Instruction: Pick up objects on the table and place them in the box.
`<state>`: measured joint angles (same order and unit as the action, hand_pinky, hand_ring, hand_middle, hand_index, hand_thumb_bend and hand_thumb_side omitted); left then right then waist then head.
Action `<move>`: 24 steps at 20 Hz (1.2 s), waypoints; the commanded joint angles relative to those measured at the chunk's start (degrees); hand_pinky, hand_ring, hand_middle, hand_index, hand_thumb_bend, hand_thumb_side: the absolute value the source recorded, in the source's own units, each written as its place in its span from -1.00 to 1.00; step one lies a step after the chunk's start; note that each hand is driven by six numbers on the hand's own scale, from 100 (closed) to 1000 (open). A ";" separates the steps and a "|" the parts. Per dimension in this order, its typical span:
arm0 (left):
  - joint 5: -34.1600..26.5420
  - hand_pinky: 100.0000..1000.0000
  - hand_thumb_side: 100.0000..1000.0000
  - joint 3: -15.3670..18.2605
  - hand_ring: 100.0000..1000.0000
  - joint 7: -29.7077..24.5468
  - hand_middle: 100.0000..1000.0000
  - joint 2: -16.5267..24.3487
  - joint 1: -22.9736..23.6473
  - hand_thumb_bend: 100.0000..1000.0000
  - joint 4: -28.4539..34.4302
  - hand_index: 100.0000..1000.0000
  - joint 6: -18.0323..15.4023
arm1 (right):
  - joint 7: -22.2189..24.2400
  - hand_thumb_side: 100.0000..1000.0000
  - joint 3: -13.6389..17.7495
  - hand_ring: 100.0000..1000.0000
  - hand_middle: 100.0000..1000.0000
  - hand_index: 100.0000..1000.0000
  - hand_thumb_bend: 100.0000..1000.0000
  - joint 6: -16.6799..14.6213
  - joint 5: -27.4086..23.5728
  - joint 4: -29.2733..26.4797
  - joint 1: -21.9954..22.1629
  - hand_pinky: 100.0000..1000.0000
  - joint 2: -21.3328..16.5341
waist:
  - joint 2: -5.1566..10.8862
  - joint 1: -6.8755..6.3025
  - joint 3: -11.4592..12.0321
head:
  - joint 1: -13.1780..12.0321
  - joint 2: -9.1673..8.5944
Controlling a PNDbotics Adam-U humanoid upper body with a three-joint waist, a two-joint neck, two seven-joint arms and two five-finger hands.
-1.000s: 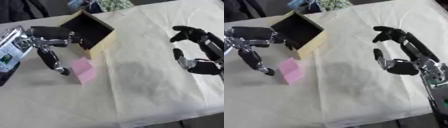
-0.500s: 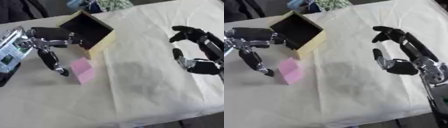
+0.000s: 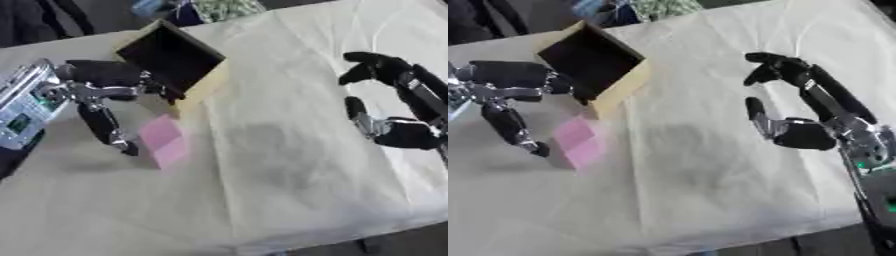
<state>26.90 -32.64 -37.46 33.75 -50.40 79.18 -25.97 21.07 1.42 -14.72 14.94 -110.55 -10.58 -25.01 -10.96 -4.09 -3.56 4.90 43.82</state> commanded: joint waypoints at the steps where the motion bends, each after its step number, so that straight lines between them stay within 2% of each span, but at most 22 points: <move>1: 0.48 0.69 -1.00 0.22 0.58 -14.51 0.47 0.24 -0.66 0.28 -0.05 0.94 -14.91 | 0.26 -0.42 0.41 0.45 0.20 0.86 -1.00 -0.14 -0.54 -0.45 -0.66 0.51 -0.59 | 0.63 0.27 -0.15 | 0.19 0.29; 20: 3.45 0.68 -1.00 0.14 0.57 -14.51 0.44 -1.54 -0.45 0.19 -2.71 0.92 -16.15 | 0.53 -0.40 0.40 0.45 0.20 0.86 -1.00 -0.24 -0.73 -0.42 -0.87 0.51 -0.30 | 0.19 0.14 -0.89 | 0.47 0.29; 24: 4.12 0.68 -1.00 0.23 0.53 -14.51 0.38 -1.76 -0.40 0.13 -3.06 0.86 -16.32 | 0.58 -0.40 0.40 0.45 0.20 0.86 -1.00 -0.25 -0.73 -0.40 -0.89 0.51 -0.24 | 0.06 0.12 -0.92 | 0.56 0.29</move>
<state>30.85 -33.02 -36.69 31.27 -49.95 75.95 -26.74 21.44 1.42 -14.85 14.55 -110.54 -10.80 -24.52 -11.64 -4.14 -4.45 5.26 43.82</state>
